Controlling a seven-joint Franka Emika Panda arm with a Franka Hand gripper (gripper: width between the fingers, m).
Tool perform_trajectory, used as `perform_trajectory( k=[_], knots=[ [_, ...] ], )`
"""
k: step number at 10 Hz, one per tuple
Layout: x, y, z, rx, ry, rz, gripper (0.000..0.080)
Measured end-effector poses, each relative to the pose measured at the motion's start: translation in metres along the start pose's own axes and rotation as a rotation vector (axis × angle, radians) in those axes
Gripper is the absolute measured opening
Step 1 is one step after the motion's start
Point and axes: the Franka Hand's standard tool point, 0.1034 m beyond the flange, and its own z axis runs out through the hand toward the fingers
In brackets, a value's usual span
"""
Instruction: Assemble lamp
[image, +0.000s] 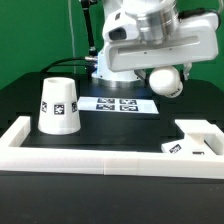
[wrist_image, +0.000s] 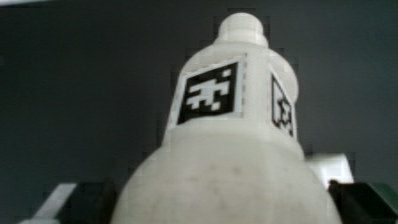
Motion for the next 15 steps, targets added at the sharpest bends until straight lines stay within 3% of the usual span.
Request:
perform_trajectory(
  k=[4, 5, 6, 7, 11, 12, 14, 15],
  knots=[
    [0.007, 0.008, 0.002, -0.044, 0.283, -0.027, 0.0578],
    [0.012, 0.009, -0.002, -0.085, 0.331, -0.124, 0.0578],
    [0.021, 0.007, -0.011, -0.107, 0.417, -0.165, 0.0579],
    [0.024, -0.003, -0.017, -0.145, 0.501, -0.239, 0.0579],
    [0.029, 0.003, -0.021, -0.157, 0.745, -0.253, 0.0579],
    [0.029, 0.005, -0.019, -0.173, 0.750, -0.288, 0.0579],
    [0.033, -0.007, -0.028, -0.200, 0.732, -0.387, 0.0579],
    [0.035, -0.020, -0.030, -0.201, 0.707, -0.426, 0.0579]
  ],
)
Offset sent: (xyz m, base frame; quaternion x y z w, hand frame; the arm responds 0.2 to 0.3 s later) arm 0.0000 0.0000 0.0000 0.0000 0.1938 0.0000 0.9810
